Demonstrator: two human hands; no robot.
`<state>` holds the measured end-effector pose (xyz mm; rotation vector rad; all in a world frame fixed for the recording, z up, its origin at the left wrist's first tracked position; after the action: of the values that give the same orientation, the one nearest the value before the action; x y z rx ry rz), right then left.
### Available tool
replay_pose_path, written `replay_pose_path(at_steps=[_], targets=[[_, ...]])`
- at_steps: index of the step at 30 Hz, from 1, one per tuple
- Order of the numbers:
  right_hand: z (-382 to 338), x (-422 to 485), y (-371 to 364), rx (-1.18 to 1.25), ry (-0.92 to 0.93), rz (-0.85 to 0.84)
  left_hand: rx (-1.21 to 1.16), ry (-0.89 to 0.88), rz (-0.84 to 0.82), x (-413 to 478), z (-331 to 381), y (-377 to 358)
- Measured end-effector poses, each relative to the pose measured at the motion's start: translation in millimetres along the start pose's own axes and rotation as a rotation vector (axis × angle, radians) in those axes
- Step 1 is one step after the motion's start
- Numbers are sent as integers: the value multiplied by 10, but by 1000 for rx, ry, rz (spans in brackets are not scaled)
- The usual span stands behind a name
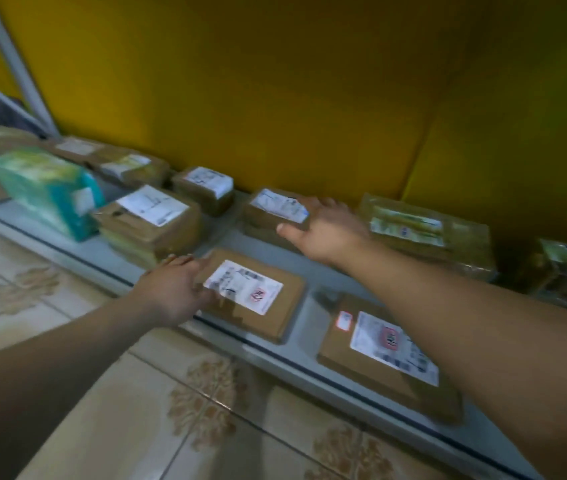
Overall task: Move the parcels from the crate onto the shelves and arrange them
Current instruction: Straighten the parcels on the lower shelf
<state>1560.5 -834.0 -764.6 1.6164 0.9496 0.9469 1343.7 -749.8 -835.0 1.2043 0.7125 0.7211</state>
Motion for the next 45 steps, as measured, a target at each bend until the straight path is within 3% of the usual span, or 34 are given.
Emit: replay_pose_path(at_steps=[4,17,21,25,28,30,33,39,45], targets=[[-600,137,-145,6,17,-53,32,35,12,10,-655,234],[-1622,691,-328,-24,-206,-220,-160,-14,-9,628,-2096,725],[-1812,1028,-730,57,-225,-239,-315,-42,29,1041,-2128,737],[-1898,1488,-1272,247,-254,-207,-483,71,29,1477,-2212,582],[-1925,1644,-1621,344,-247,-189,-577,139,-61,1637,-2258,356],[-1955,1670,-1690,372,-252,-165,-693,201,-106,1619,-2316,229],[-1952,1670,-1652,400,-306,-103,-814,143,-79,1622,-2328,202],[-2025,1764,-1632,432,-451,-1,-793,-24,-124,1692,-2345,252],[-2117,1609,-1681,355,-415,23,-635,-110,-248,1667,-2403,332]])
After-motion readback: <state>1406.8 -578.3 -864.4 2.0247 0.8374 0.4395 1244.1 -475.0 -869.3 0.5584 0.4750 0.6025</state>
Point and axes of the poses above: each hand's wrist, its own x-axis towards the middle knuckle, its own y-axis out of the back of the hand, z = x × y, the point moved 6 cm from there along x, towards the middle knuckle, and after that the axes turned 6 degrees about z, right-handed, at the moved point
